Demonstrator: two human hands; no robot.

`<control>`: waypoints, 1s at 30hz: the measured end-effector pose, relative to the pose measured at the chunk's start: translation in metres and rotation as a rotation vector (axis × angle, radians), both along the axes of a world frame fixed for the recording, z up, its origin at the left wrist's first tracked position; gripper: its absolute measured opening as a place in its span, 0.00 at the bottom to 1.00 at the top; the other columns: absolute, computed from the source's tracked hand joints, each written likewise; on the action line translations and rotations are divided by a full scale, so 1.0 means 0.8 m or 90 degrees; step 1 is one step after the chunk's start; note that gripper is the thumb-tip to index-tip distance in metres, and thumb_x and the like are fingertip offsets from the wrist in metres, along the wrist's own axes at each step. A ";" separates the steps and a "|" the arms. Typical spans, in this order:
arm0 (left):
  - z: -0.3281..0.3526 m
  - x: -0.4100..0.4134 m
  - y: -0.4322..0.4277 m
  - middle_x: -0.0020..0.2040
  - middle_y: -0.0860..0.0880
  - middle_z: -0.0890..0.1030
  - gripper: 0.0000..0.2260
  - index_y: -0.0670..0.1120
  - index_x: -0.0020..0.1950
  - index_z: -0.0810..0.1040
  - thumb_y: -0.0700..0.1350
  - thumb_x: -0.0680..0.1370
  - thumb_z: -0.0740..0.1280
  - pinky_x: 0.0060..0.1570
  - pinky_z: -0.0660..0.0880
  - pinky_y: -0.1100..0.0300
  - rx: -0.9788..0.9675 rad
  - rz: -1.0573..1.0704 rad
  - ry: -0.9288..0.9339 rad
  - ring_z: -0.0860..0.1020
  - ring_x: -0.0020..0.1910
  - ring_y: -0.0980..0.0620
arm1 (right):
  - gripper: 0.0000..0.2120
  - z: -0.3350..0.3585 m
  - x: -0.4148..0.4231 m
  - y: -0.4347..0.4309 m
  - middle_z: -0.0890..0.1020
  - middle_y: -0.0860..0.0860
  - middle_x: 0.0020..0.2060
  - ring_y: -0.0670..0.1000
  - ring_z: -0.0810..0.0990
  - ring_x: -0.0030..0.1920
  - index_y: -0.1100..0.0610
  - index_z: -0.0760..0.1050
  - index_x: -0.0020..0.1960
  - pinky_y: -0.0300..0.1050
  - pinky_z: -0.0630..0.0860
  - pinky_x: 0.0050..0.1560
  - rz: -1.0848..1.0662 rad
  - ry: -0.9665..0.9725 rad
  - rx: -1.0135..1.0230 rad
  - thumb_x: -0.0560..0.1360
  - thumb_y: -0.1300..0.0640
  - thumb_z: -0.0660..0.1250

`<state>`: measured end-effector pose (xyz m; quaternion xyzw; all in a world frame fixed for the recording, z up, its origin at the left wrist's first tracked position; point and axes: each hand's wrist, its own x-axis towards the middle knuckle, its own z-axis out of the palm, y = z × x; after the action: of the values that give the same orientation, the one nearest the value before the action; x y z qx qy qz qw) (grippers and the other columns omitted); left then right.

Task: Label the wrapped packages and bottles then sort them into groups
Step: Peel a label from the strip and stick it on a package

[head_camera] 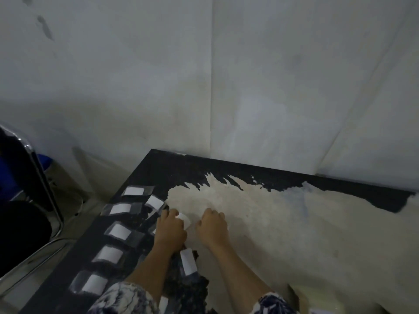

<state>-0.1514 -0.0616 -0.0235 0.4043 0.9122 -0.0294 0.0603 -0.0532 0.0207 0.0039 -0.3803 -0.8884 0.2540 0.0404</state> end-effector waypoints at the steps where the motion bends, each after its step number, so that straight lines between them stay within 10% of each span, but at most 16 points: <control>1: 0.001 -0.007 -0.001 0.71 0.49 0.65 0.14 0.49 0.59 0.80 0.50 0.77 0.62 0.71 0.58 0.53 -0.008 -0.032 0.001 0.59 0.70 0.46 | 0.14 -0.001 -0.005 -0.002 0.76 0.55 0.56 0.54 0.72 0.57 0.58 0.69 0.59 0.46 0.72 0.55 -0.030 -0.002 0.008 0.79 0.51 0.59; 10: 0.010 -0.043 -0.002 0.58 0.47 0.76 0.12 0.45 0.57 0.74 0.46 0.76 0.63 0.61 0.66 0.57 0.035 -0.148 -0.081 0.71 0.59 0.48 | 0.15 -0.016 -0.041 -0.012 0.76 0.56 0.60 0.56 0.71 0.60 0.57 0.64 0.65 0.47 0.72 0.56 -0.264 -0.012 -0.007 0.79 0.58 0.57; 17: 0.023 -0.051 -0.001 0.55 0.46 0.75 0.10 0.49 0.49 0.60 0.35 0.75 0.56 0.59 0.65 0.57 0.102 -0.140 -0.107 0.71 0.57 0.47 | 0.16 -0.012 -0.035 -0.011 0.74 0.59 0.55 0.57 0.77 0.50 0.61 0.69 0.62 0.48 0.78 0.48 -0.433 0.259 -0.184 0.75 0.68 0.61; 22: 0.023 -0.054 0.000 0.52 0.49 0.73 0.10 0.49 0.53 0.64 0.49 0.75 0.60 0.63 0.63 0.54 0.084 -0.186 -0.141 0.70 0.58 0.48 | 0.14 -0.009 -0.027 0.001 0.78 0.59 0.54 0.57 0.76 0.52 0.65 0.75 0.58 0.40 0.69 0.43 -0.542 0.349 -0.262 0.74 0.70 0.58; 25: 0.019 -0.053 -0.006 0.54 0.50 0.75 0.23 0.51 0.51 0.64 0.66 0.68 0.46 0.64 0.60 0.51 0.057 -0.199 -0.113 0.68 0.59 0.50 | 0.13 -0.013 -0.026 0.007 0.80 0.59 0.52 0.55 0.76 0.48 0.64 0.78 0.53 0.41 0.70 0.45 -0.567 0.390 -0.294 0.72 0.70 0.59; 30: 0.021 -0.046 0.002 0.42 0.52 0.72 0.23 0.50 0.43 0.66 0.63 0.69 0.40 0.50 0.65 0.56 0.195 -0.119 -0.093 0.69 0.48 0.51 | 0.13 -0.011 -0.029 0.013 0.80 0.56 0.49 0.54 0.77 0.46 0.57 0.78 0.48 0.43 0.73 0.43 -0.554 0.448 -0.315 0.72 0.70 0.58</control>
<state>-0.1879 -0.0598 -0.0063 0.4930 0.8575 0.1337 0.0608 -0.0764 0.0308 -0.0053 -0.5995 -0.4998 0.5234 0.3420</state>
